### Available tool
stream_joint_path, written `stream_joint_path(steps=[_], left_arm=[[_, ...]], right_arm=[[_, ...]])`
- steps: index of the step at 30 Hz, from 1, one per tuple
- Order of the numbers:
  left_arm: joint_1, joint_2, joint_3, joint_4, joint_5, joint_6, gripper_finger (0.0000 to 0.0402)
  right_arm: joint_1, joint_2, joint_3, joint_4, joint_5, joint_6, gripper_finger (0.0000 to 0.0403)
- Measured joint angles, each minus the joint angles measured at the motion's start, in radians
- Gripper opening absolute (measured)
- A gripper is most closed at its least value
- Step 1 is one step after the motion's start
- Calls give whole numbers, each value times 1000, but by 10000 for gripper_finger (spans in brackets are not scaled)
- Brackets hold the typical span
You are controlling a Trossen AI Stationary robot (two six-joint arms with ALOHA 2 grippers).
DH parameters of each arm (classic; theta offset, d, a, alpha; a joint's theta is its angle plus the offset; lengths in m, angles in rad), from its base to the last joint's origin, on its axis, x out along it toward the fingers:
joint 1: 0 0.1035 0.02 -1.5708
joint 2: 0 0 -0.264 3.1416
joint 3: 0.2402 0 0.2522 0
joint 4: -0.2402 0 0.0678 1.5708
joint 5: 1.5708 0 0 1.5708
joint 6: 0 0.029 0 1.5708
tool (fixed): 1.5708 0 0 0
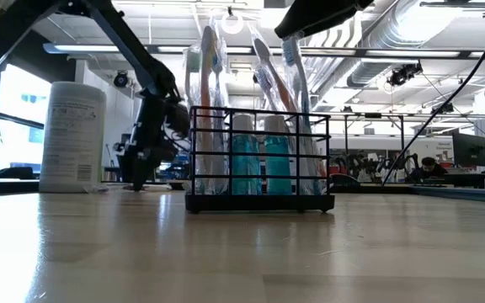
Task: Pick & Place toothbrushing station
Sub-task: Put the purple toothbrush into the black wire organizer
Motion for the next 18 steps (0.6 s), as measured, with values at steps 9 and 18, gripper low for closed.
stream_joint_path(steps=[9,18], left_arm=[[-14,39,3,-11,16,6,227],[-21,43,1,-45,49,6,138]], right_arm=[[0,0,0,-11,1,2,270],[0,0,0,-27,3,3,270]])
